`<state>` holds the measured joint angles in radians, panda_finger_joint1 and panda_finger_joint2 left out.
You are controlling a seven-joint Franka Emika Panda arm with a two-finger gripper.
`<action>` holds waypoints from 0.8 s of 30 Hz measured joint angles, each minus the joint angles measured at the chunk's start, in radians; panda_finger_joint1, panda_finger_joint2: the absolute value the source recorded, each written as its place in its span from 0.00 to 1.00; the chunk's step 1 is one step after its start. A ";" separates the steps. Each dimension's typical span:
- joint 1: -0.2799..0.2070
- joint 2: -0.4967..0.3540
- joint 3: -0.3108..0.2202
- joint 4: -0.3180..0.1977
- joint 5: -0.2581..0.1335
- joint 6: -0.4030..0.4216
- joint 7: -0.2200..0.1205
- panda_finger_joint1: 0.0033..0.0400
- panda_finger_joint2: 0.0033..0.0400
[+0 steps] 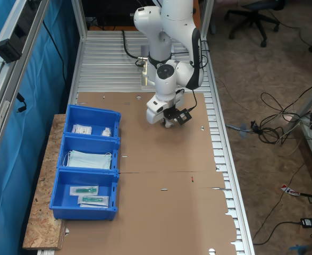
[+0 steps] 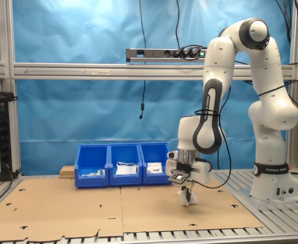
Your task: Pick and place sorting task of medical equipment.
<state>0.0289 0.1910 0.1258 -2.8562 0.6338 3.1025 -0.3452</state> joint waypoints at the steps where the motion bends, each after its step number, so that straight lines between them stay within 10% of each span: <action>1: 0.000 0.000 0.000 0.000 0.000 0.000 0.000 0.08 0.08; 24: 0.000 -0.111 0.000 0.000 0.000 -0.072 0.000 0.07 0.07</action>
<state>0.0289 0.0803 0.1259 -2.8564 0.6338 3.0301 -0.3452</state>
